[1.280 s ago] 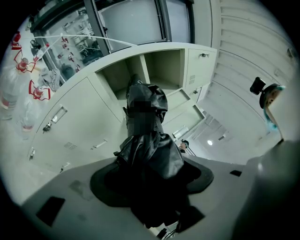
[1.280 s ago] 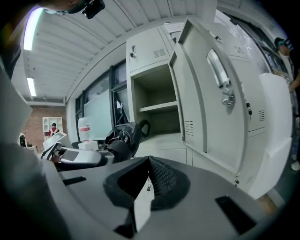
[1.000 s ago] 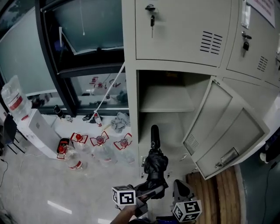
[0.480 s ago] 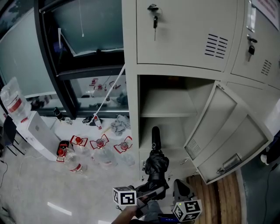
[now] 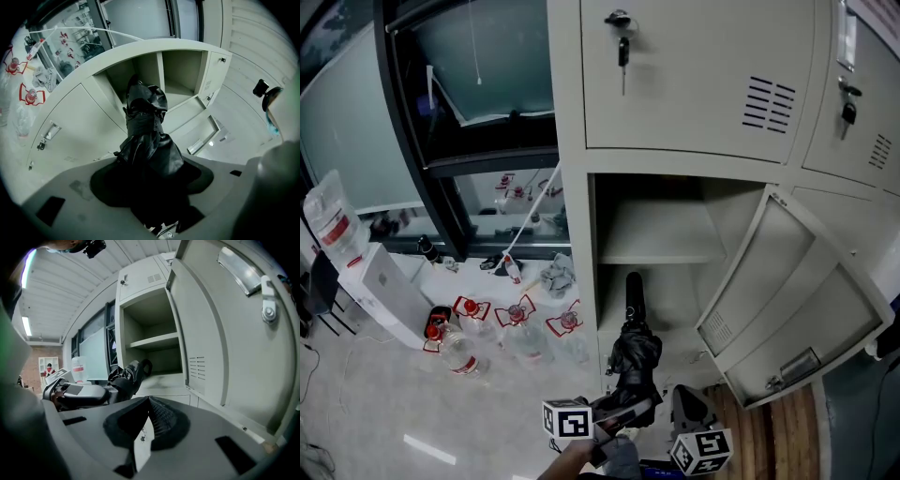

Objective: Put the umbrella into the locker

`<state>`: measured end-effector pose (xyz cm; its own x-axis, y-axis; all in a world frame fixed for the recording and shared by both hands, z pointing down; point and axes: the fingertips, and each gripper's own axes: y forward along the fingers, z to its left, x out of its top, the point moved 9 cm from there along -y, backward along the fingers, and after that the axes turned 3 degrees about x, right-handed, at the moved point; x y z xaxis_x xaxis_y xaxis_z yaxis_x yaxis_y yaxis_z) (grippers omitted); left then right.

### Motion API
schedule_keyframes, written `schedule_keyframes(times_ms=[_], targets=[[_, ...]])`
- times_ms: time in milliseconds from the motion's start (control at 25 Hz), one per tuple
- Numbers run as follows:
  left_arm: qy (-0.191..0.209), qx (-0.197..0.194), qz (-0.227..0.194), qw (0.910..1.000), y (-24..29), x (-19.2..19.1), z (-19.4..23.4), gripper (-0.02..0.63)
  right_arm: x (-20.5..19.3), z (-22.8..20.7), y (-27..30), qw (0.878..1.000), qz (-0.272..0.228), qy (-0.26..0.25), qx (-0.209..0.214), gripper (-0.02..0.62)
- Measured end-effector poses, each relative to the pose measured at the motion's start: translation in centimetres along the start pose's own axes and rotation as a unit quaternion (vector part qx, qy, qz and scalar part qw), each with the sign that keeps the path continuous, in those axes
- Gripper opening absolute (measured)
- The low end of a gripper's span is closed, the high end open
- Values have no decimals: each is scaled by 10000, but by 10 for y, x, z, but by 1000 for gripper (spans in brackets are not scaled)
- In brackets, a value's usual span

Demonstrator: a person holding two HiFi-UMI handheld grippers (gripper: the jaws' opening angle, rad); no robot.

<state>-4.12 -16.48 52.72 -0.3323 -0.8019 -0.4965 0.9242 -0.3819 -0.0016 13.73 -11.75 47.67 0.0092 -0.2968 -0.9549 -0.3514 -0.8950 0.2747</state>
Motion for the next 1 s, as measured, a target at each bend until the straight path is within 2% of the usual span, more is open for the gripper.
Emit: schedule_keyframes(times_ms=[240, 1000], targets=[[15, 131, 44, 9999, 8, 12, 12, 274, 1, -11, 14, 10000, 34, 48, -34, 0], [-282, 99, 34, 9995, 33, 43, 38, 275, 5, -28, 54, 9997, 200, 132, -47, 2]])
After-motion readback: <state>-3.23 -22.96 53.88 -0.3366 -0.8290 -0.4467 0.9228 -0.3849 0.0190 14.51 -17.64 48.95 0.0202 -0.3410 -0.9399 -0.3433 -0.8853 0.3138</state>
